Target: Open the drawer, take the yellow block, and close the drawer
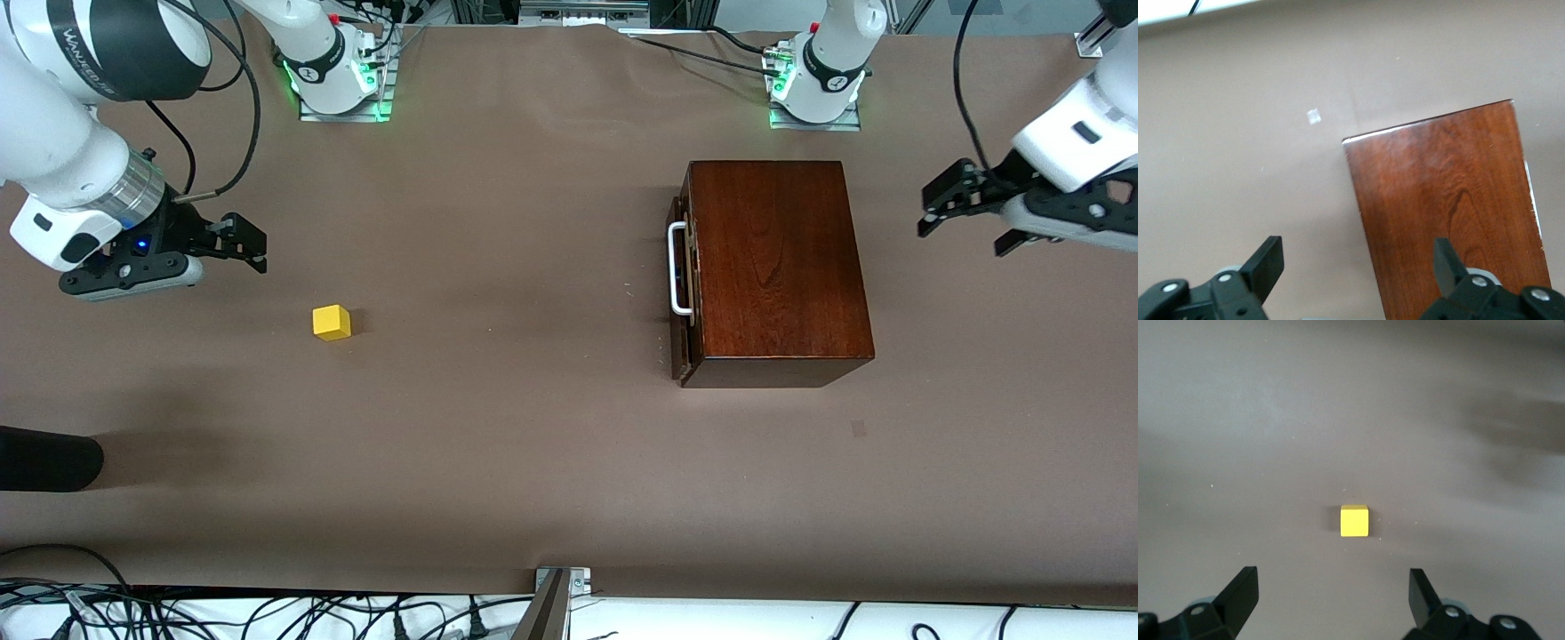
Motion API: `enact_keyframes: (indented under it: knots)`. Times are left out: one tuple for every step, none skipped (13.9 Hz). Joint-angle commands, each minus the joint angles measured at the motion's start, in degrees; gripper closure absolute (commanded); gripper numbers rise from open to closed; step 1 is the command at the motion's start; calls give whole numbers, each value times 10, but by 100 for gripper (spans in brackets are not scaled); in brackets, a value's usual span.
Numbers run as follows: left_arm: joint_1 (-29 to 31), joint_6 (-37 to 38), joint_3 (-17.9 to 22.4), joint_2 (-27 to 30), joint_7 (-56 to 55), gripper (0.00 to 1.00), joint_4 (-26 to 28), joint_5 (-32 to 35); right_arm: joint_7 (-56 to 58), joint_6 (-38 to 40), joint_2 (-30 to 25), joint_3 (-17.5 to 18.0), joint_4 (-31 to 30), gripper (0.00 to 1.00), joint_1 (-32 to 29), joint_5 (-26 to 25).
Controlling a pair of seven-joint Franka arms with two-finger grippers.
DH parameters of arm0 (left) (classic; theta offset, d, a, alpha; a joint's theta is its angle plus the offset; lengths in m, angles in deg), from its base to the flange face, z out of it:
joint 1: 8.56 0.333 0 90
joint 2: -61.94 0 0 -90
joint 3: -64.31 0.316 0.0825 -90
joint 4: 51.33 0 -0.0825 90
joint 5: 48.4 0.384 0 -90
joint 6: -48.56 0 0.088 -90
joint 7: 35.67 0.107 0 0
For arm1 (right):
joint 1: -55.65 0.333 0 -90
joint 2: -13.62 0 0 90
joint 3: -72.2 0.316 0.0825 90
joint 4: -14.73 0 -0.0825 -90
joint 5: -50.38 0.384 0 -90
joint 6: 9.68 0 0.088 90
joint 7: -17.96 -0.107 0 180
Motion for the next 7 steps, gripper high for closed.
enact_keyframes:
  knots:
    - [16,58,18,9,-6,0,5,-2,-8,24,-1,1,7,0,1,4]
    - [16,80,16,7,-7,0,-2,11,-3,24,-2,1,7,0,1,3]
    - [17,81,9,7,-7,0,-3,26,0,24,-2,1,7,0,1,1]
    - [25,80,-1,6,-6,0,-3,32,3,24,0,0,9,0,1,-1]
    - [39,80,-19,2,-7,0,0,33,3,20,1,-2,11,0,0,3]
    - [46,78,-32,-7,-6,0,-3,42,1,22,3,-3,21,0,-4,4]
    - [46,68,-32,-11,-5,0,-3,56,1,27,9,-4,35,0,-4,4]
